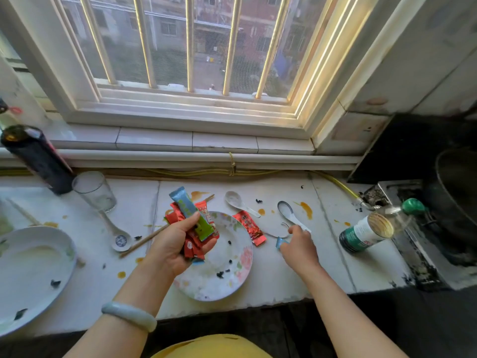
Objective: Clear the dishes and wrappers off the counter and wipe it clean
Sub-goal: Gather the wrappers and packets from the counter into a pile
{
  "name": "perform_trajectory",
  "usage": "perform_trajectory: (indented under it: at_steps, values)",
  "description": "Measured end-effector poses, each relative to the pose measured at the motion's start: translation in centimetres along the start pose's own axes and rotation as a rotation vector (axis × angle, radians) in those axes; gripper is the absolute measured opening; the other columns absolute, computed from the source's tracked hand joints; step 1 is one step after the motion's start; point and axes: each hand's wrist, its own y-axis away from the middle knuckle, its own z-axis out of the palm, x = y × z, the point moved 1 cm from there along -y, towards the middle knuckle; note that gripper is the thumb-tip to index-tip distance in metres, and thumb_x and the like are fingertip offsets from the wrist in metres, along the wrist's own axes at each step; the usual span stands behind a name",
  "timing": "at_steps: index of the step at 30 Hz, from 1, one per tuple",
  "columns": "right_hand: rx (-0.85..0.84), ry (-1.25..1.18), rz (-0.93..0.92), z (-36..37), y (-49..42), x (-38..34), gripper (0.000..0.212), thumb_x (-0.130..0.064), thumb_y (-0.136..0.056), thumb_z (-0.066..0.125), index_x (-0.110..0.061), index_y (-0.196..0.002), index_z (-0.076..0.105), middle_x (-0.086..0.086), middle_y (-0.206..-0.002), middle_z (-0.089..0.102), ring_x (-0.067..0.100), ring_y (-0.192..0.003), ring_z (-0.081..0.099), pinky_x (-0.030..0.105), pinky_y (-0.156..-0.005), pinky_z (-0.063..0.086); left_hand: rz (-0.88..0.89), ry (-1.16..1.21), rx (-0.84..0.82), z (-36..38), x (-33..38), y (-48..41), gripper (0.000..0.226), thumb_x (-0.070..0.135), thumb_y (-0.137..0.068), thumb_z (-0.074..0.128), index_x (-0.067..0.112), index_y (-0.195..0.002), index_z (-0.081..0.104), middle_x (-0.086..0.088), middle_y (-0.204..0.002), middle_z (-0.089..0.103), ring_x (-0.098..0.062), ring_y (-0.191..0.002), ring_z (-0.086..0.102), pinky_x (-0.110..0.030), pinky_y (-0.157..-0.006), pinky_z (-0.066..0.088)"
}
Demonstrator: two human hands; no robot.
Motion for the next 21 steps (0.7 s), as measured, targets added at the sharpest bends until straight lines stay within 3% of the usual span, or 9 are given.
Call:
perform_trajectory:
  at_steps: [3,7,12,21]
  values:
    - [-0.071,0.237,-0.017,0.1,-0.3,0.2,0.038,-0.013,-0.092,0.051,-0.011,-0.128,0.041,0.015,-0.133,0.035,0.034,-0.104,0.058,0.033,-0.078,0.043,-0.006,-0.011,-0.006,0.5,-0.3,0.0,0.012,0.018,-0.095,0.059,0.007,-0.101,0.060,-0.019,-0.103,0.067,-0.039,-0.107,0.063,-0.042,-0.055,0.058]
    - [-0.132,0.364,0.001,0.7,-0.5,0.1,0.039,-0.007,-0.092,0.050,-0.009,-0.129,0.042,0.015,-0.137,0.031,0.033,-0.105,0.059,0.036,-0.077,0.046,-0.012,-0.019,-0.001,0.7,-0.6,-0.1,0.013,0.018,-0.095,0.059,0.007,-0.101,0.060,-0.019,-0.102,0.068,-0.040,-0.109,0.062,-0.041,-0.055,0.059]
    - [-0.143,0.458,-0.032,1.1,-0.5,0.1,0.034,-0.004,-0.093,0.048,-0.009,-0.126,0.045,0.012,-0.132,0.038,0.031,-0.103,0.061,0.034,-0.069,0.041,-0.011,-0.013,0.014,0.7,-0.9,-0.2,0.011,0.017,-0.095,0.059,0.007,-0.099,0.060,-0.019,-0.100,0.067,-0.039,-0.110,0.062,-0.041,-0.055,0.058]
    - [-0.067,0.473,-0.084,0.7,-1.5,1.0,0.045,-0.005,-0.092,0.045,-0.007,-0.136,0.031,0.015,-0.127,0.053,0.032,-0.111,0.058,0.036,-0.076,0.044,-0.004,0.010,0.023,0.1,-0.7,-0.1,0.013,0.016,-0.095,0.059,0.007,-0.105,0.059,-0.022,-0.114,0.065,-0.041,-0.112,0.061,-0.042,-0.057,0.058]
